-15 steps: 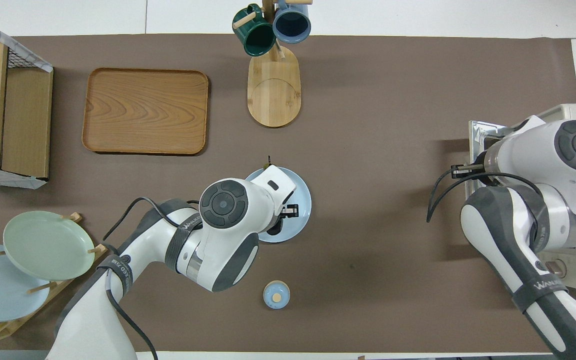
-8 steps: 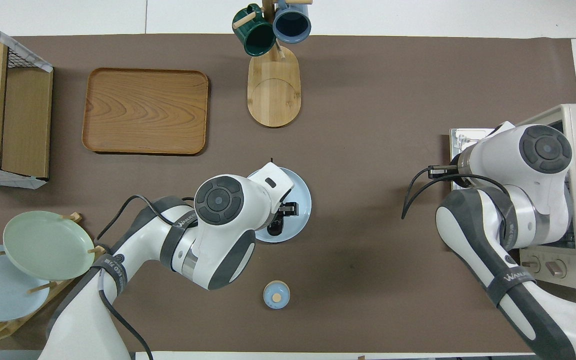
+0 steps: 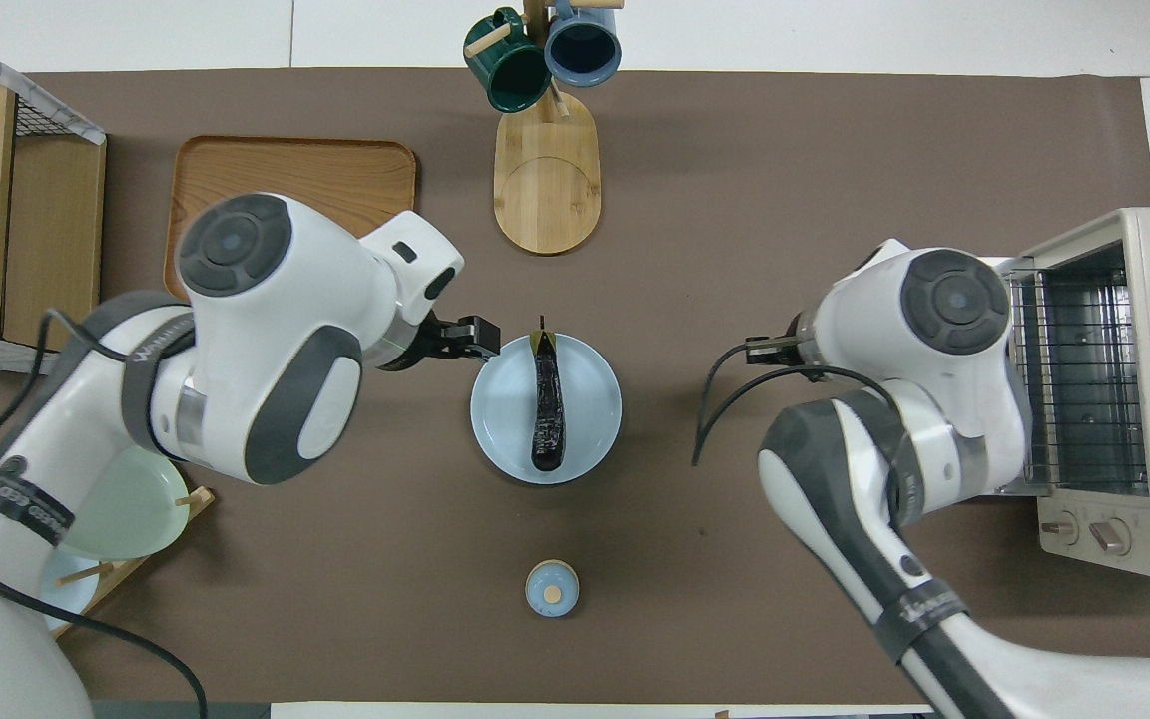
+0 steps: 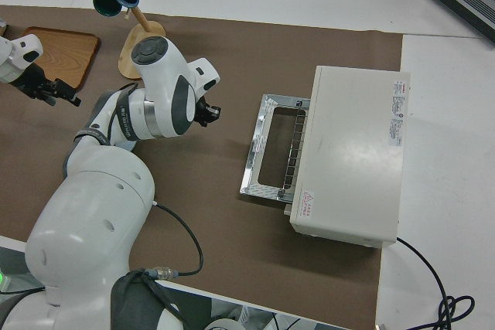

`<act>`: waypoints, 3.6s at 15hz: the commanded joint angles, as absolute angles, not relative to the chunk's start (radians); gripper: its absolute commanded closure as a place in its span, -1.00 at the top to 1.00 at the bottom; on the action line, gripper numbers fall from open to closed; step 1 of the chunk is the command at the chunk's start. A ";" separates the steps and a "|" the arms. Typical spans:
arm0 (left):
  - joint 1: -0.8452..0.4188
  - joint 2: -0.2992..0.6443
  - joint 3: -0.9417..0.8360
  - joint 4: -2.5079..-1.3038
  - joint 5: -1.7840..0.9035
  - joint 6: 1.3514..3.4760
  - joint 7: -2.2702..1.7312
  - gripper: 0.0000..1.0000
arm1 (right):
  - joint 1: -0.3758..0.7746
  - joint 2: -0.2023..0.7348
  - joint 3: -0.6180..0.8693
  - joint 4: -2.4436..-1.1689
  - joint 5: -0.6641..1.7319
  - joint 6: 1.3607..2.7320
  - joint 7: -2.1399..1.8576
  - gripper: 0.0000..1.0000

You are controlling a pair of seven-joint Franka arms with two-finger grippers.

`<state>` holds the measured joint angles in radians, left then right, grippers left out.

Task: Put eggplant into oven
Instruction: 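Open the left gripper on the eggplant while the right gripper reaches the plate, then grasp the rim of the blue plate with the right gripper, then carry the plate with the eggplant into the oven with the right gripper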

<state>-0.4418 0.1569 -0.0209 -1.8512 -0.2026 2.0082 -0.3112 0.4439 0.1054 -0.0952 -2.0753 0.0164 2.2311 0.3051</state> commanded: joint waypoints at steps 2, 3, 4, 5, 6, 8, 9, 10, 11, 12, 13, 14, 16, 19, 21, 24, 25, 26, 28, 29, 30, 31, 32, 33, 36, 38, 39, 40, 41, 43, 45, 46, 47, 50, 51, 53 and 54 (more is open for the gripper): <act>-0.290 0.161 -0.028 -1.744 -0.207 1.864 -0.143 1.00 | 0.662 0.191 -0.095 -1.869 0.028 2.142 0.591 -1.00; -0.252 0.163 -0.028 -1.724 -0.206 1.839 -0.097 1.00 | 0.702 0.231 -0.094 -1.788 0.020 2.097 0.650 -0.94; -0.221 0.164 -0.028 -1.709 -0.204 1.820 -0.063 1.00 | 0.757 0.301 -0.094 -1.681 0.021 2.057 0.691 -0.90; -0.194 0.163 -0.026 -1.704 -0.198 1.804 -0.029 1.00 | 0.811 0.384 -0.094 -1.573 0.026 2.033 0.748 -0.89; -0.167 0.160 -0.026 -1.706 -0.186 1.799 0.000 1.00 | 0.859 0.464 -0.094 -1.480 0.020 2.019 0.825 -0.82; -0.134 0.155 -0.026 -1.698 -0.175 1.781 0.024 1.00 | 0.906 0.544 -0.094 -1.427 0.009 2.072 0.906 -0.62; -0.117 0.153 -0.026 -1.681 -0.155 1.763 0.035 1.00 | 0.916 0.546 -0.094 -1.440 0.002 2.154 0.904 -0.46; -0.114 0.153 -0.026 -1.660 -0.131 1.737 0.038 1.00 | 0.926 0.546 -0.094 -1.481 -0.020 2.186 0.893 -0.46; -0.112 0.150 -0.026 -1.643 -0.106 1.720 0.040 1.00 | 0.931 0.545 -0.094 -1.512 -0.052 2.201 0.855 -0.46; -0.110 0.140 -0.025 -1.629 -0.094 1.700 0.040 1.00 | 0.931 0.542 -0.094 -1.532 -0.060 2.210 0.823 -0.46; -0.097 0.137 -0.025 -1.617 -0.086 1.678 0.040 1.00 | 0.933 0.545 -0.094 -1.542 -0.070 2.212 0.802 -0.46; -0.083 0.127 -0.026 -1.602 -0.069 1.651 0.040 1.00 | 0.939 0.546 -0.094 -1.549 -0.087 2.215 0.781 -0.46; -0.081 0.103 -0.026 -1.568 -0.034 1.590 0.038 1.00 | 0.948 0.549 -0.094 -1.565 -0.120 2.218 0.769 -0.45; -0.083 0.069 -0.026 -1.533 0.027 1.508 0.034 1.00 | 0.957 0.548 -0.094 -1.633 -0.129 2.281 0.765 -0.45; -0.077 0.016 -0.028 -1.537 0.040 1.480 0.031 1.00 | 0.959 0.546 -0.094 -1.655 -0.169 2.284 0.765 -0.45; -0.078 -0.011 -0.026 -1.568 0.038 1.465 0.028 1.00 | 0.962 0.538 -0.094 -1.681 -0.179 2.286 0.765 -0.45; -0.077 -0.030 -0.026 -1.598 0.037 1.474 0.028 1.00 | 0.962 0.538 -0.094 -1.683 -0.179 2.284 0.765 -0.57; -0.075 -0.047 -0.026 -1.638 0.031 1.489 0.029 1.00 | 0.965 0.537 -0.094 -1.683 -0.181 2.273 0.765 -1.00; -0.046 -0.080 -0.026 -1.727 0.008 1.563 0.031 1.00 | 0.974 0.535 -0.094 -1.672 -0.234 2.229 0.765 -1.00; -0.045 -0.077 -0.026 -1.733 -0.015 1.578 0.028 1.00 | 0.976 0.532 -0.094 -1.660 -0.286 2.179 0.762 -1.00; -0.040 -0.066 -0.026 -1.726 -0.026 1.586 0.028 1.00 | 0.974 0.528 -0.094 -1.619 -0.322 2.095 0.761 -1.00; -0.028 -0.058 -0.031 -1.714 -0.026 1.595 0.028 1.00 | 0.973 0.526 -0.094 -1.588 -0.336 2.010 0.762 -1.00; -0.022 -0.034 -0.034 -1.692 -0.026 1.598 0.026 1.00 | 0.966 0.511 -0.097 -1.585 -0.342 1.956 0.765 -1.00; -0.021 -0.008 -0.035 -1.659 -0.026 1.588 0.025 1.00 | 0.954 0.468 -0.100 -1.604 -0.347 1.928 0.768 -1.00; -0.020 0.038 -0.040 -1.557 -0.026 1.502 0.023 1.00 | 0.841 0.335 -0.101 -1.725 -0.351 1.898 0.758 -1.00; -0.020 0.031 -0.038 -1.549 -0.026 1.499 0.023 1.00 | 0.737 0.202 -0.100 -1.877 -0.351 1.913 0.669 -1.00; -0.020 0.023 -0.038 -1.568 -0.025 1.506 0.028 1.00 | 0.683 0.140 -0.100 -1.943 -0.350 1.927 0.620 -1.00; -0.023 0.021 -0.038 -1.577 -0.025 1.508 0.028 1.00 | 0.625 0.074 -0.100 -2.006 -0.351 1.942 0.559 -1.00; -0.025 0.020 -0.038 -1.577 -0.025 1.505 0.028 1.00 | 0.564 0.019 -0.100 -2.057 -0.350 1.947 0.482 -1.00; -0.020 0.005 -0.038 -1.592 -0.026 1.506 0.025 1.00 | 0.453 -0.058 -0.098 -2.123 -0.350 1.948 0.361 -1.00; -0.020 -0.014 -0.038 -1.620 -0.026 1.508 0.025 1.00 | 0.352 -0.109 -0.100 -2.164 -0.342 1.963 0.249 -1.00; -0.018 -0.015 -0.038 -1.620 -0.026 1.506 0.026 1.00 | 0.291 -0.123 -0.100 -2.184 -0.336 1.983 0.168 -1.00; -0.017 -0.018 -0.038 -1.618 -0.026 1.506 0.028 1.00 | 0.237 -0.124 -0.100 -2.193 -0.331 2.002 0.119 -1.00; 0.006 -0.023 -0.044 -1.618 -0.026 1.503 0.032 1.00 | 0.126 -0.138 -0.100 -2.253 -0.298 2.077 -0.012 -1.00; 0.003 -0.021 -0.044 -1.620 -0.026 1.503 0.037 1.00 | 0.111 -0.149 -0.101 -2.284 -0.298 2.113 -0.020 -1.00; -0.003 -0.021 -0.043 -1.615 -0.025 1.502 0.034 1.00 | 0.080 -0.163 -0.103 -2.333 -0.298 2.179 -0.060 -1.00; -0.002 -0.020 -0.044 -1.614 -0.025 1.503 0.031 1.00 | 0.062 -0.164 -0.103 -2.351 -0.298 2.210 -0.081 -1.00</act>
